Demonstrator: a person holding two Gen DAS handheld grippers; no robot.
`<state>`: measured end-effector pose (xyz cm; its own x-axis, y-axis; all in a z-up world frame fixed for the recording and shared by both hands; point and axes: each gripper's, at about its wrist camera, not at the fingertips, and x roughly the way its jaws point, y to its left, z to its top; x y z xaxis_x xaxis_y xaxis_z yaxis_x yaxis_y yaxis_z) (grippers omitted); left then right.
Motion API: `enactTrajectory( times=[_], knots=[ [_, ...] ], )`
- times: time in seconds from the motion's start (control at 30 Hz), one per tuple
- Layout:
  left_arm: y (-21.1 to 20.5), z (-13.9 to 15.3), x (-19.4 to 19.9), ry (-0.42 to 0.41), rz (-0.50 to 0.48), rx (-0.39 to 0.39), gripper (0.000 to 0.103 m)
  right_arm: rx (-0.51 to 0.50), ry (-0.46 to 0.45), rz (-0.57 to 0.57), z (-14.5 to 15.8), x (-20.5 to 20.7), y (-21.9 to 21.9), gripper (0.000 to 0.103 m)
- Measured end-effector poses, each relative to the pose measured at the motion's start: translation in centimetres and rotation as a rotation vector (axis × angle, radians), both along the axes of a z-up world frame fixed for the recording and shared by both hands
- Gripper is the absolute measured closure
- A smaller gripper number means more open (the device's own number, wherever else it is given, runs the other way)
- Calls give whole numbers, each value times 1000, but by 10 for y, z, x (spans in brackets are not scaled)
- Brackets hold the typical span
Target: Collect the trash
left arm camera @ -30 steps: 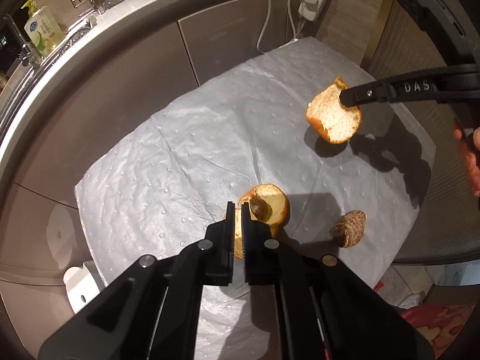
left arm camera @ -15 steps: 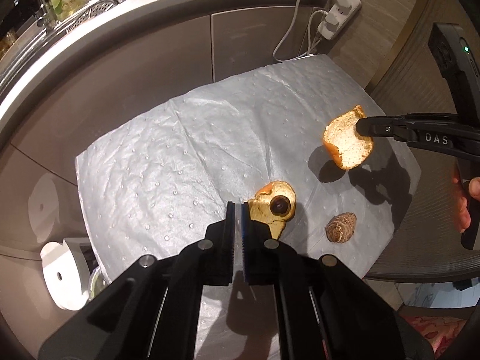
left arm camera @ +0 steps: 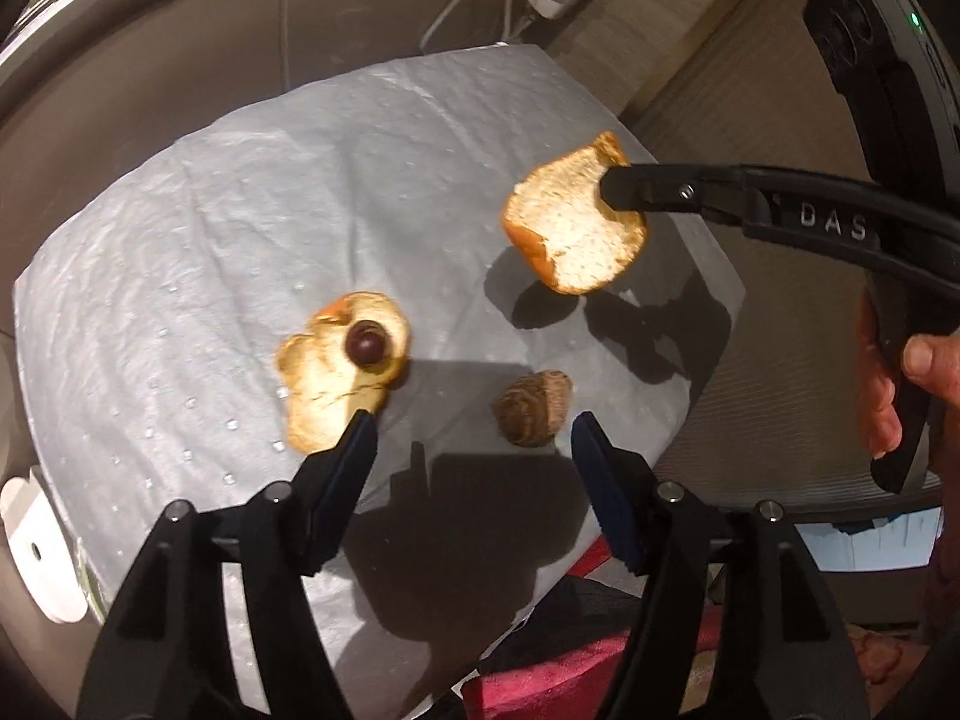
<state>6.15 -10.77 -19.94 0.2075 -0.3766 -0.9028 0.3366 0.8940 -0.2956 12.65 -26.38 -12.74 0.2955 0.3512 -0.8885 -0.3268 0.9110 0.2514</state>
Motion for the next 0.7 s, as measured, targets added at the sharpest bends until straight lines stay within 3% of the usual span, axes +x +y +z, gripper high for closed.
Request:
enactTrajectory(
  times=[0.3,0.37,0.43,0.57,0.7],
  knots=[
    [-59,-48,10,47,-121,113,37,-9,21,-83,-5,-6,-52,96],
    [-67,-53,8,41,-140,132,49,-7,27,-97,-7,-7,-60,96],
    [-72,-53,7,23,-136,143,64,-4,32,-110,-10,-8,-67,96],
    [-75,-51,9,30,-135,149,64,5,32,-124,-10,-10,-73,96],
    [-61,-27,8,-2,-94,115,64,13,25,-115,-6,-10,-67,96]
  ],
)
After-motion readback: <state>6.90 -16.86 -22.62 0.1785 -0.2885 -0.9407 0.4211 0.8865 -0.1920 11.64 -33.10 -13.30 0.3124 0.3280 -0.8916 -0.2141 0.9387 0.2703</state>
